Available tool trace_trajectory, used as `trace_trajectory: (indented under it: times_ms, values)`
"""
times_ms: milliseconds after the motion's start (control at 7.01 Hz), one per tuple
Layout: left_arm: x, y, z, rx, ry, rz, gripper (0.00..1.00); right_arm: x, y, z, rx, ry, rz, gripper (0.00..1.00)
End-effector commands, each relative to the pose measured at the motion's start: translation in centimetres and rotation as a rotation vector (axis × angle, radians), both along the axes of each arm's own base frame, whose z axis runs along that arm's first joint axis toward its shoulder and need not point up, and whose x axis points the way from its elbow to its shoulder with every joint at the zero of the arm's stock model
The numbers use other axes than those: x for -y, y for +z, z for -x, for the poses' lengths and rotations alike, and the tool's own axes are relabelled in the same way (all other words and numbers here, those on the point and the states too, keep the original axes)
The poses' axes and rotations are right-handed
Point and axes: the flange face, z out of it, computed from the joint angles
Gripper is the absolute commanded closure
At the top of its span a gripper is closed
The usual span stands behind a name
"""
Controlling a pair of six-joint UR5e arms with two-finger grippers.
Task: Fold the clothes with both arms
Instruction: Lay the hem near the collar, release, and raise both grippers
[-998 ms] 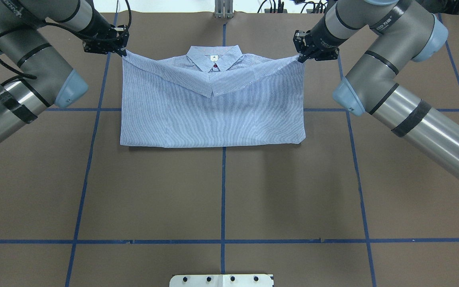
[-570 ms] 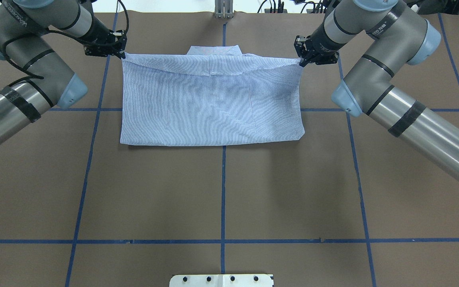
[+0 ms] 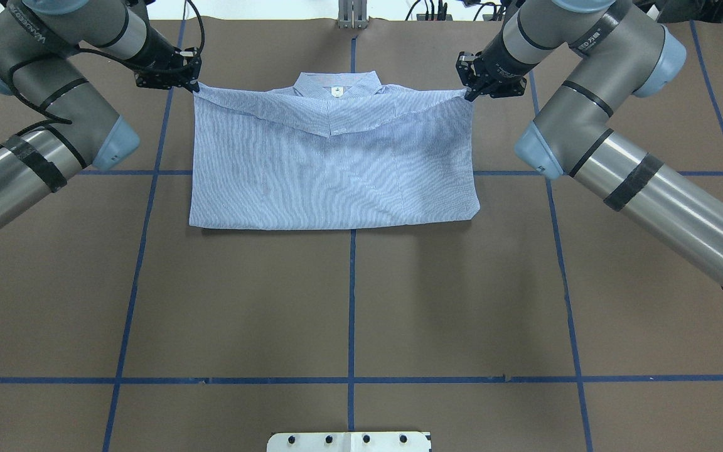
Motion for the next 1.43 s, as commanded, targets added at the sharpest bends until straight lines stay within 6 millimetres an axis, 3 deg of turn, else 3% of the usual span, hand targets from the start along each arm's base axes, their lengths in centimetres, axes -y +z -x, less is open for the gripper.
trace_trajectory:
  times_ms: [0,143,285,570,713,998,1284]
  values:
    - [0.0,-0.5,0.1,-0.005,0.0,-0.01,1.0,0.1,-0.8,0.1,0.008,0.0,-0.01,1.0]
    - [0.0,-0.4,0.1,-0.005,0.002,-0.014,0.25,0.2,-0.6,0.1,0.006,0.001,-0.01,0.12]
    - [-0.1,-0.7,0.3,-0.016,0.002,-0.031,0.0,0.2,-0.5,0.0,0.007,-0.002,-0.012,0.0]
    - [-0.1,-1.0,1.0,-0.019,-0.003,-0.033,0.0,-0.2,-0.5,-0.3,0.03,-0.041,-0.036,0.0]
    - [-0.6,-1.9,1.3,-0.029,-0.005,-0.045,0.0,-1.8,0.0,0.1,0.04,-0.056,-0.037,0.0]
    - [-2.0,-2.5,2.0,-0.057,0.012,-0.048,0.0,-9.0,3.5,1.0,0.044,-0.125,-0.039,0.0]
    - [-2.2,-2.9,2.1,-0.059,0.012,-0.052,0.0,-12.4,5.1,2.6,0.037,-0.175,-0.019,0.0]
